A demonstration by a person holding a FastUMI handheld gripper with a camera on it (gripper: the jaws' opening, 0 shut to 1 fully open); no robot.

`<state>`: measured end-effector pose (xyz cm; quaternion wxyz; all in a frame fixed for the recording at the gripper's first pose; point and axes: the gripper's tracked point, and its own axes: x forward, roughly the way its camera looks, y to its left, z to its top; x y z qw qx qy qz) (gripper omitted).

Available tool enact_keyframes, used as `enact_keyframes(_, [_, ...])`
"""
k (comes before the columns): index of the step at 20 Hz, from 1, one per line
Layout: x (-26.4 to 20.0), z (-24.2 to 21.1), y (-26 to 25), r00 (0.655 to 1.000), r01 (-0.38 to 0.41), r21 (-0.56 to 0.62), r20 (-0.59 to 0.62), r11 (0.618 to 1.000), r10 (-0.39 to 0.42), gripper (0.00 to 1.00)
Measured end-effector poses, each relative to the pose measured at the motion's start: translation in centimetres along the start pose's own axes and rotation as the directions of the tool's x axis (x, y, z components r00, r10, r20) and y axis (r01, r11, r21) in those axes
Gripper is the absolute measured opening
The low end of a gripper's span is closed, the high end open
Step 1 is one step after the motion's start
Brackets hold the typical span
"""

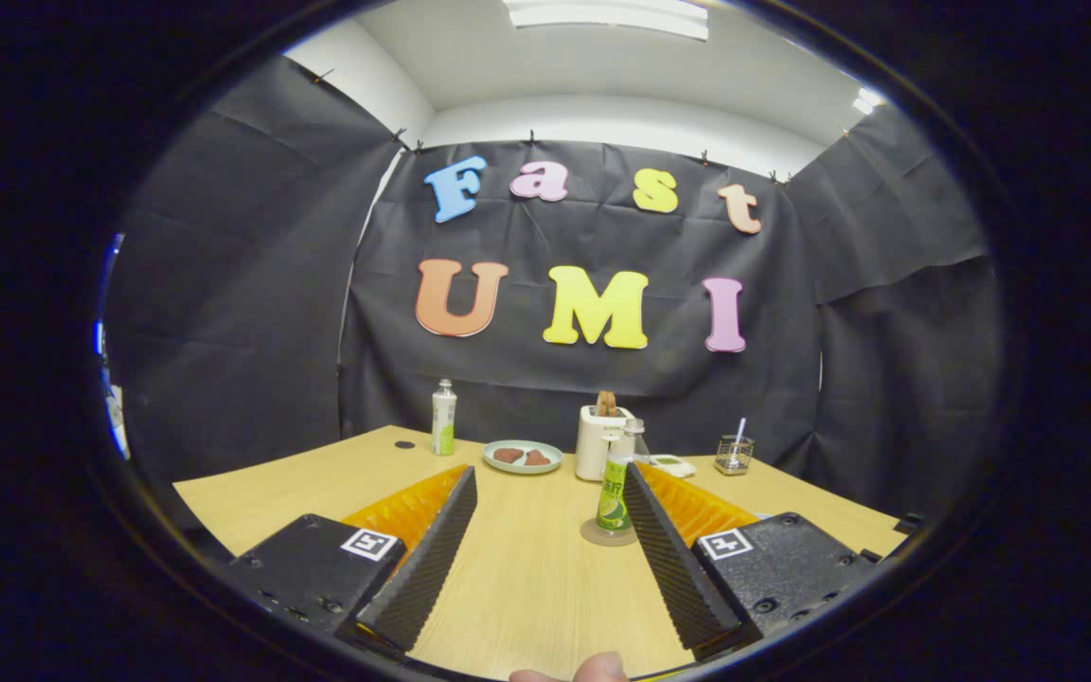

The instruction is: Take the bottle from table, then pour the juice into the cup, finally place the bottle on the coaster

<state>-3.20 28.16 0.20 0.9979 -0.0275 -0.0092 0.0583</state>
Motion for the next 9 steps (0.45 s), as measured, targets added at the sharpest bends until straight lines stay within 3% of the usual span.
enact_keyframes(9, [-0.7,-2.2,-1.3,0.999,0.021,0.052,-0.039,0.998,-0.019,1.0])
